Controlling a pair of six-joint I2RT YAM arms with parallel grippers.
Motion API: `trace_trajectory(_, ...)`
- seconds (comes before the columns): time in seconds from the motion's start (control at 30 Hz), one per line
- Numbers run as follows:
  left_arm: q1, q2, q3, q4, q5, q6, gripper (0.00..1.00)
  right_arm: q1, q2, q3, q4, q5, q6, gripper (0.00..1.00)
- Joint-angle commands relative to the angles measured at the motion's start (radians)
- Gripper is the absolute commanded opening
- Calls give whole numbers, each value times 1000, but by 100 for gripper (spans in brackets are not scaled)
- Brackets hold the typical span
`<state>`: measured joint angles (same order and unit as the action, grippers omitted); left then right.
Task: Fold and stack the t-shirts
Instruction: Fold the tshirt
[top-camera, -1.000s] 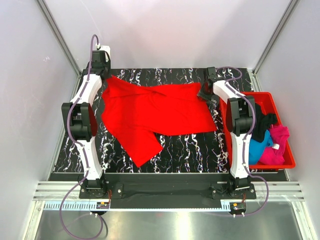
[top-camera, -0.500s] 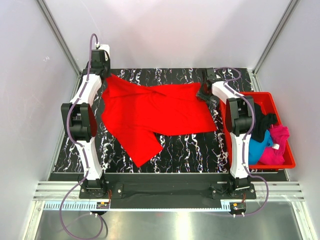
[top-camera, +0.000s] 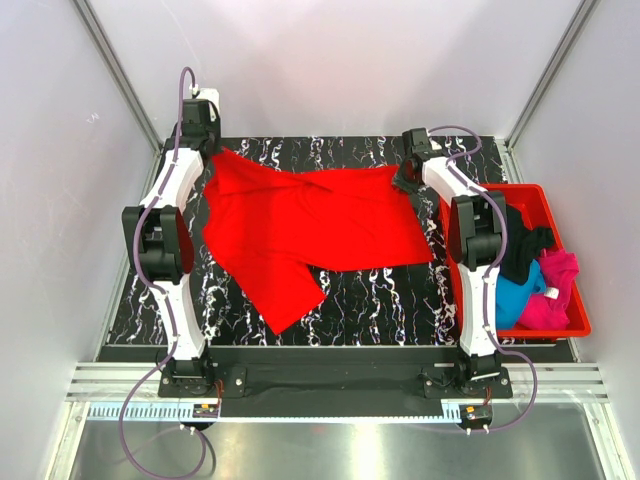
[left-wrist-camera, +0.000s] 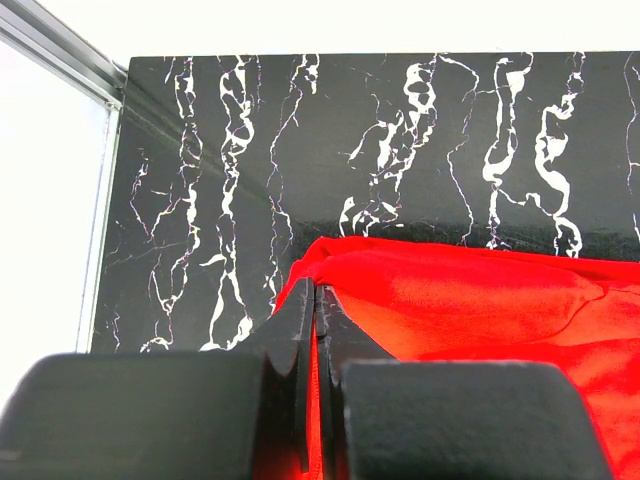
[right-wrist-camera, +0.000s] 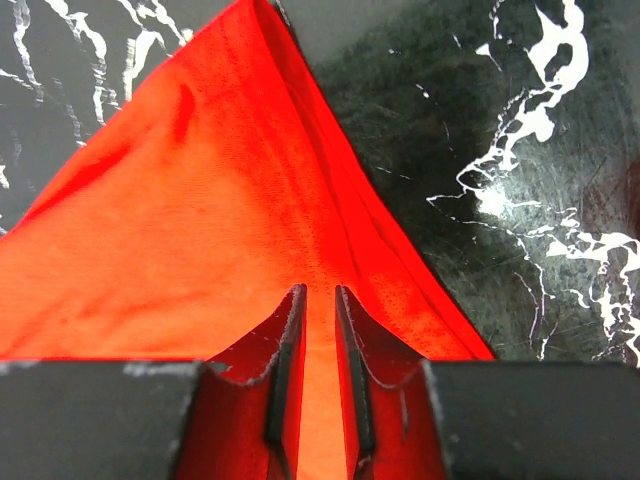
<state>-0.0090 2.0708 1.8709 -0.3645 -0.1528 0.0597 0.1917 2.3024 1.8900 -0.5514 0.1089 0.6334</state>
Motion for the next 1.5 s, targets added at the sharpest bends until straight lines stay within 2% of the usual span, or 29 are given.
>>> trace_trajectory(0.0,1,-44,1,64,15,-8,0,9,17,23,-25,29,12,25)
trace_trajectory(0.6,1,-43,-6,62,22,-20,0,11,-5,-17,-38,60,9,28)
trace_trajectory(1.1,1,-35,-7,72,21,-18,0,14,28,-14,-18,48,25,25)
trace_trajectory(1.27,-2,-34,-3,73,15,-20,0,14,15,-2,-16,57,14,0)
trace_trajectory(1.47,-2,-40,2,75,-13,-15,0,12,-9,35,-4,45,5,0)
